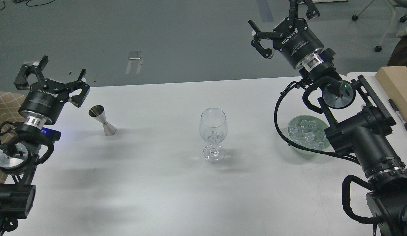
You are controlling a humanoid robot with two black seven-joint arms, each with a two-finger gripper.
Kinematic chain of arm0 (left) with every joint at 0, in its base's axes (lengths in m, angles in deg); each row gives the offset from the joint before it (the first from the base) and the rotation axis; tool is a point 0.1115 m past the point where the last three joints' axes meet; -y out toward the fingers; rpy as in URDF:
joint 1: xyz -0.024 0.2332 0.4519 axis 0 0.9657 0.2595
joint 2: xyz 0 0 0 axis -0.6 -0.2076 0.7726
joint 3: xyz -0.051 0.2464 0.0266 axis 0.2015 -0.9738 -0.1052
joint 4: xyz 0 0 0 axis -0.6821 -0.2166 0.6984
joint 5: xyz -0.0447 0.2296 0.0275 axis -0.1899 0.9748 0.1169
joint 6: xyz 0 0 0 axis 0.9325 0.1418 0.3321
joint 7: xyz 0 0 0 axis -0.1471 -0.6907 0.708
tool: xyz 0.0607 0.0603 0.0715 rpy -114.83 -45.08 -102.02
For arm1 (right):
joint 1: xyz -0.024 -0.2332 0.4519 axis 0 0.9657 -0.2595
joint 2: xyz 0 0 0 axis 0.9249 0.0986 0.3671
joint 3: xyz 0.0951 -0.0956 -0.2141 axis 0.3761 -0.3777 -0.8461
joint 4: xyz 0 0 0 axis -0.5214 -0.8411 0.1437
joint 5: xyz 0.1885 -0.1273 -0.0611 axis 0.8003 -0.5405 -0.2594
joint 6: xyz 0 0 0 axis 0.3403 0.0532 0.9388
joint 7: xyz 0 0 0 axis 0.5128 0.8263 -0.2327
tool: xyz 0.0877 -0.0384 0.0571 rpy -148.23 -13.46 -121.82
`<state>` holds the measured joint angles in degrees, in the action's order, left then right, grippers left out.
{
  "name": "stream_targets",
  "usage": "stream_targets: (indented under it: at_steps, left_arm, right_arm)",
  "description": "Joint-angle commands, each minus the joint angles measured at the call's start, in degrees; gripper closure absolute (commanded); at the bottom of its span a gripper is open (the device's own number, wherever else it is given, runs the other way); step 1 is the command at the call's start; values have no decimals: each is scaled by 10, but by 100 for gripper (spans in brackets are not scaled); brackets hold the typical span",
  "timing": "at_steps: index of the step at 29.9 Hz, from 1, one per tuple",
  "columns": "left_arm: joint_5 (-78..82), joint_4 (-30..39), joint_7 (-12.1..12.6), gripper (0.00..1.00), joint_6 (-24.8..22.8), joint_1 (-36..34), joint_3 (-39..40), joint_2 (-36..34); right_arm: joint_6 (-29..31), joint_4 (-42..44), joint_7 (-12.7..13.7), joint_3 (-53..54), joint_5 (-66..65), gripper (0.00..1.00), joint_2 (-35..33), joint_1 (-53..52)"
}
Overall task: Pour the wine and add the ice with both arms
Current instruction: 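Set the jigger on the table and open the left gripper, then raise the open left gripper away from the jigger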
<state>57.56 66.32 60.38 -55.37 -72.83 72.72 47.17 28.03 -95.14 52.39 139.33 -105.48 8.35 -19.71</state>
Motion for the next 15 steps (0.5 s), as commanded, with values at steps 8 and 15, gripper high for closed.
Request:
stream_targets:
  at_steps: [8,15]
  left_arm:
    - [135,-16,0,2,-69,-90,-23,-28]
    - [143,-79,0,2,-69,-172,-111,-11]
  right_arm:
    - [0,1,0,0,-1,0,0,-7]
    - [0,1,1,0,-1,0,0,-12]
